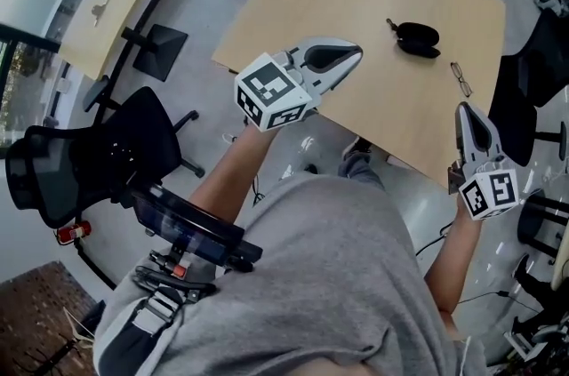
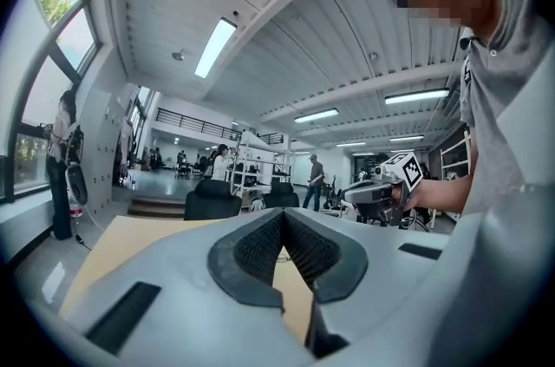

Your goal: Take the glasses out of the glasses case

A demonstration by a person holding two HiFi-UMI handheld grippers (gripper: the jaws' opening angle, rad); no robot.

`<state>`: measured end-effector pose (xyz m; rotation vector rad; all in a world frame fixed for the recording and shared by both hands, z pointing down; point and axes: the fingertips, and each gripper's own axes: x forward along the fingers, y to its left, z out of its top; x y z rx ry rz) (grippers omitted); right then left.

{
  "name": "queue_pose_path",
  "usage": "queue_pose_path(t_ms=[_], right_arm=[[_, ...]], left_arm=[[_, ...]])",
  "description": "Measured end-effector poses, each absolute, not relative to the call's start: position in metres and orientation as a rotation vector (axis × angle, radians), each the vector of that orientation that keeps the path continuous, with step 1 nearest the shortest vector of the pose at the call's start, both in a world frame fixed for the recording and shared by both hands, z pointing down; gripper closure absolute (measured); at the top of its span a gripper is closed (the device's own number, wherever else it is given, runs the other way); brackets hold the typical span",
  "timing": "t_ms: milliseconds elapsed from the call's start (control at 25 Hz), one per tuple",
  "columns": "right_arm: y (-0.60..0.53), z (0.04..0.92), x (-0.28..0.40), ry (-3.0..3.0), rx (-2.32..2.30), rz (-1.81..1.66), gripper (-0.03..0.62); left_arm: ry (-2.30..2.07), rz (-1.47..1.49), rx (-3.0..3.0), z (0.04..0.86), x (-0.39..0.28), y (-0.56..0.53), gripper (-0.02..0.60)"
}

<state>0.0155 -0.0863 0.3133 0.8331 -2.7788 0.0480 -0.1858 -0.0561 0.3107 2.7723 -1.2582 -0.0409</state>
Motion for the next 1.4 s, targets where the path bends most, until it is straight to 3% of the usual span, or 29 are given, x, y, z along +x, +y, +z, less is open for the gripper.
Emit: queue_pose_path(t_ms=[720,1400], right_arm=[[-0.003,0.274,0.064,-2.766,0.934,0.016,0.585],[0.158,0.274,0.211,-2.757,0.997,0.019,0.585]], left_arm=[[-1.213,-0.017,2.805,0.294,-0.141,-0.005,0.577],[-1.063,0.106,2.922,0.299,0.042,0.114,0.577]])
